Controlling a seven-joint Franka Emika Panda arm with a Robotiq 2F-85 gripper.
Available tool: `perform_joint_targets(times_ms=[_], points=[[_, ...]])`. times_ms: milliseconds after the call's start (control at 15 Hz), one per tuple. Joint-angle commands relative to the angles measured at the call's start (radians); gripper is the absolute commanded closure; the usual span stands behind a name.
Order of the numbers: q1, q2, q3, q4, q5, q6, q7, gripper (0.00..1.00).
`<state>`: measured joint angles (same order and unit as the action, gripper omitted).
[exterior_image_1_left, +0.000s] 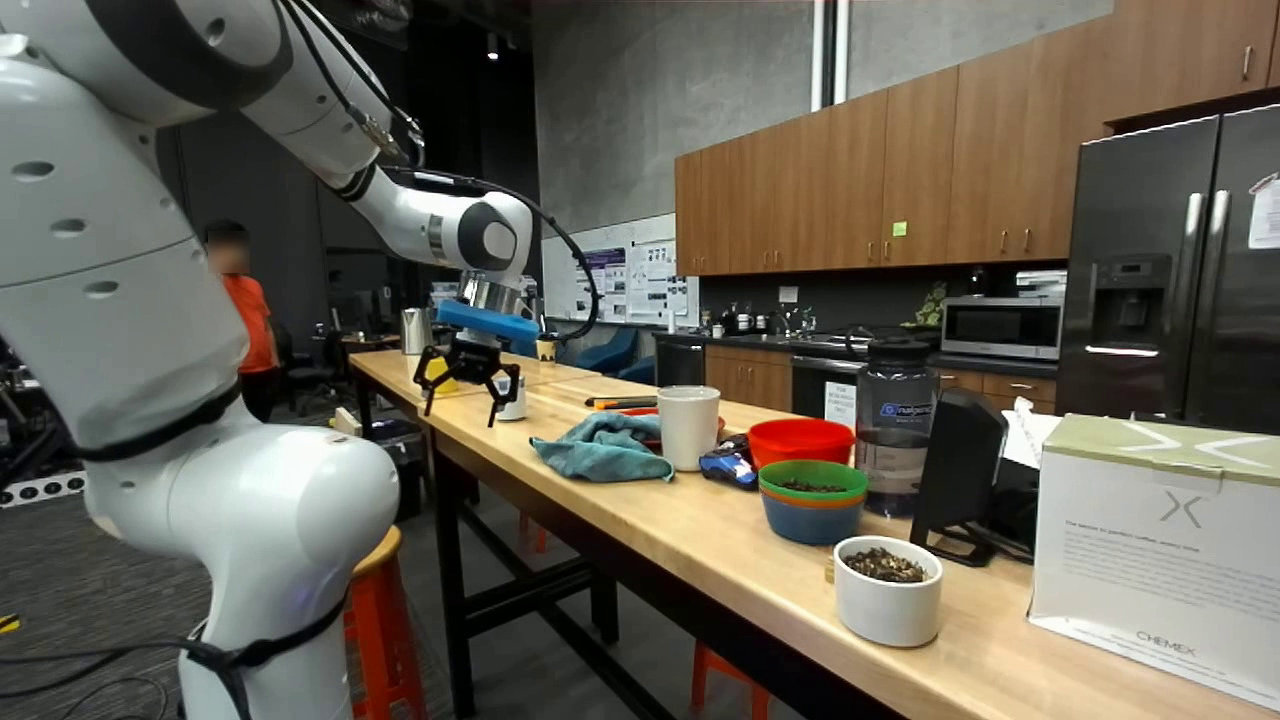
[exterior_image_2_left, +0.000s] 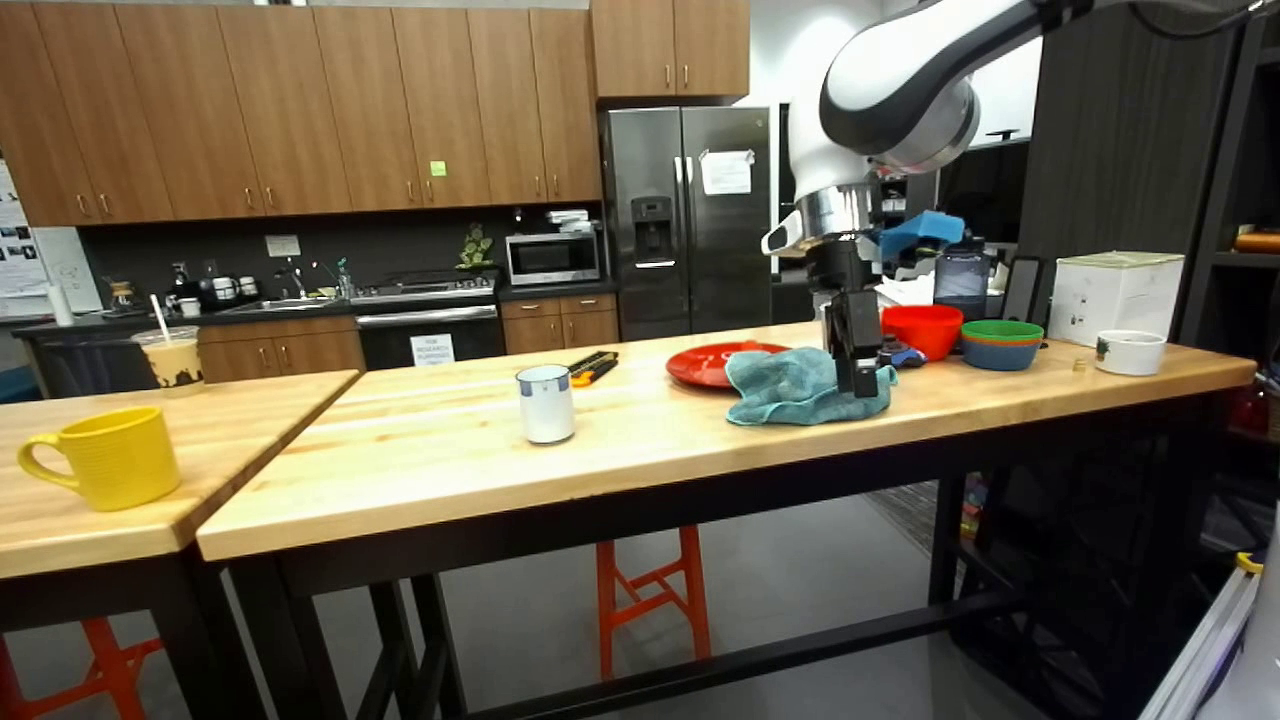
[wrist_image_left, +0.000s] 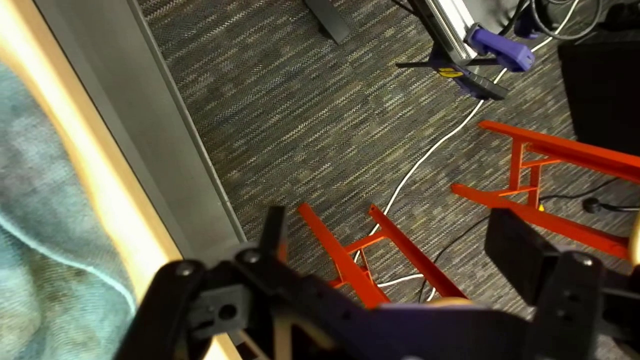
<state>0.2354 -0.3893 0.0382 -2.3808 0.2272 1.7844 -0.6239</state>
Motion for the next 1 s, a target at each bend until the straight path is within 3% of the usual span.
perform_joint_targets(times_ms=[0,933], points=[[-0.012,0.024,-0.007,0.028,0.019,-0.023,0.010,0.00],[-0.056,0.131,-0.004,0.132,0.001,-0.030,0.024,0.00]])
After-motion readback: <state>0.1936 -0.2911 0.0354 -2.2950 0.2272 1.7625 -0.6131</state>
